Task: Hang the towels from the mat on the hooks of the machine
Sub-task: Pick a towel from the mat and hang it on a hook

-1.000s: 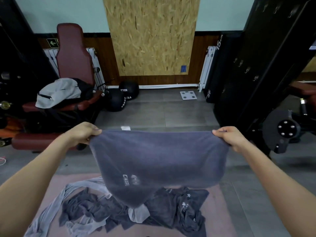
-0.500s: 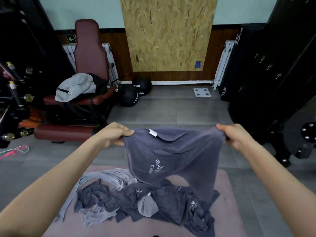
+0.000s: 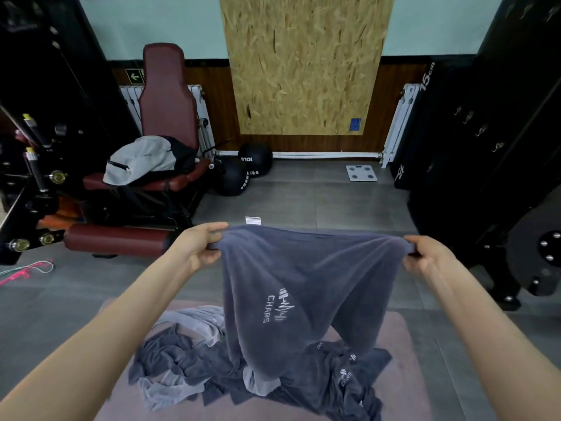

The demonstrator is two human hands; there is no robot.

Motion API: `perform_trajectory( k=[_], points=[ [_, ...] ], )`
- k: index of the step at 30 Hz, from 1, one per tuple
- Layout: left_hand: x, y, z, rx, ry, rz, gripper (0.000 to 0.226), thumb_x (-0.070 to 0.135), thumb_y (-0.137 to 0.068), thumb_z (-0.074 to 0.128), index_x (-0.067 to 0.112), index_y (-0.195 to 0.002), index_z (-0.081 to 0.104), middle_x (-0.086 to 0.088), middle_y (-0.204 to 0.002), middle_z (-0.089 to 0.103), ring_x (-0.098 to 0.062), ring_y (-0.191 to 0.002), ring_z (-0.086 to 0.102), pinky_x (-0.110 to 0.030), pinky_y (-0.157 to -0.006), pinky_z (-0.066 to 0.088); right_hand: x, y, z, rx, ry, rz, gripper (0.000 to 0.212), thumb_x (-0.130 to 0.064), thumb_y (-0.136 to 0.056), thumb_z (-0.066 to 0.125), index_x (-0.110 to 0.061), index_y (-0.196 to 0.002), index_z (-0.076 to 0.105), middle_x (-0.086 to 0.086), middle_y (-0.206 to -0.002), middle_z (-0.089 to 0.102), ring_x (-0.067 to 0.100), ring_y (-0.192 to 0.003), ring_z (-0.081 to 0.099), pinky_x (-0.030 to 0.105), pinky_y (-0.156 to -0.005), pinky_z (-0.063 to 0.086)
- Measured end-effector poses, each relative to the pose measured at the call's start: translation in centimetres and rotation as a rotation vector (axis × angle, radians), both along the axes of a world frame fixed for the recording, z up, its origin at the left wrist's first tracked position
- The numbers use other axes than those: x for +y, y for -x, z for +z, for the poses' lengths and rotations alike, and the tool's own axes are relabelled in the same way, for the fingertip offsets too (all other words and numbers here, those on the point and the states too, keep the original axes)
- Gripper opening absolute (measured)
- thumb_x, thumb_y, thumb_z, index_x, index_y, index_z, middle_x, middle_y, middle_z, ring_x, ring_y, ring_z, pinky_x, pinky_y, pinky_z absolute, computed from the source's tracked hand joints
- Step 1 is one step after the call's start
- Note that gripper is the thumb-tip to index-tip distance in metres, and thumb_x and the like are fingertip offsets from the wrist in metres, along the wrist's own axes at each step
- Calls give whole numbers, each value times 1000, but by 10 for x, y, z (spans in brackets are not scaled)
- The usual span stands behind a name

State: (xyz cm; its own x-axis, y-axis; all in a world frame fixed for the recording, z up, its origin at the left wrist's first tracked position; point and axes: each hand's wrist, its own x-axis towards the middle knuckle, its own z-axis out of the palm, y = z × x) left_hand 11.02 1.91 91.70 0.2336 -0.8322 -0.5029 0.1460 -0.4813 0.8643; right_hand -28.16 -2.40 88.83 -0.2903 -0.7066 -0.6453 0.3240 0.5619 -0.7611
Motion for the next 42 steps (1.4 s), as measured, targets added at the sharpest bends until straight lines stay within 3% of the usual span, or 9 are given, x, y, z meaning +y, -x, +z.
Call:
perform_trajectory(
  k=[3, 6, 11, 19, 27, 29, 33, 38, 42],
  points=[
    [8, -31, 1, -47, -134, -82, 32, -8, -91, 38, 8, -83, 65, -1, -60, 69, -15, -57, 63, -27, -61, 47, 2, 20, -18, 85, -82, 113, 37, -9, -95, 40, 2, -66, 60, 6, -40, 58, 16, -31, 55, 21, -32, 42],
    [14, -57, 0, -131, -258, -143, 31, -8, -88, 39, 0, -79, 68, -10, -73, 70, -26, -76, 59, -34, -66, 46, 9, 23, -29, 175, -182, 263, 20, -20, -94, 49, -4, -88, 60, 7, -44, 61, 17, -35, 56, 27, -46, 46],
    [14, -48, -15, -203, -364, -205, 28, -11, -90, 34, -1, -84, 60, -4, -55, 67, -12, -47, 63, -17, -40, 49, 19, -8, -40, 56, -258, 251, 24, -3, -96, 43, 0, -73, 50, 12, -37, 56, 19, -27, 54, 24, -24, 39],
    [37, 42, -54, -148, -71, -74, 21, -13, -86, 49, 1, -75, 59, -11, -71, 53, -13, -48, 55, -23, -45, 54, 69, -129, -37, -157, -78, 183, 24, 1, -94, 45, -2, -71, 49, 9, -43, 57, 15, -30, 55, 24, -30, 46],
    [45, 68, -60, -310, 23, -286, 21, -1, -80, 61, 18, -74, 69, -11, -75, 63, -23, -77, 59, -55, -86, 51, 106, -188, -35, -67, 203, 342, 23, 9, -82, 59, -13, -78, 60, 1, -73, 60, 14, -69, 59, 26, -62, 54],
    [45, 67, -57, -302, 45, -302, 9, 25, -66, 73, 17, -68, 73, -9, -73, 67, -24, -78, 63, -54, -84, 52, 108, -186, -32, -79, 253, 433, 34, 20, -76, 49, -10, -77, 66, 5, -73, 66, 17, -73, 61, 28, -72, 51],
    [48, 66, -55, -378, 102, -365, 58, 61, -40, 80, 15, -76, 72, -4, -75, 71, -21, -76, 68, -42, -81, 56, 108, -178, -37, -43, 317, 513, 58, 27, -71, 28, -8, -95, 68, 7, -83, 67, 17, -80, 61, 24, -74, 48],
    [46, 67, -53, -676, 251, -473, 28, 34, -59, 87, 26, -67, 62, 18, -54, 55, -1, -54, 44, -15, -53, 34, 113, -174, -41, -55, 428, 674, 73, 27, -68, 28, -21, -114, 59, -2, -91, 69, 7, -78, 65, 17, -70, 47],
    [44, 58, -43, -672, 369, -636, 18, 22, -72, 80, 26, -66, 64, 11, -60, 60, -2, -57, 44, -17, -56, 35, 103, -152, -47, 63, 504, 615, 59, 22, -63, 37, -5, -107, 65, -5, -85, 71, -2, -70, 64, 14, -64, 48]
  ],
)
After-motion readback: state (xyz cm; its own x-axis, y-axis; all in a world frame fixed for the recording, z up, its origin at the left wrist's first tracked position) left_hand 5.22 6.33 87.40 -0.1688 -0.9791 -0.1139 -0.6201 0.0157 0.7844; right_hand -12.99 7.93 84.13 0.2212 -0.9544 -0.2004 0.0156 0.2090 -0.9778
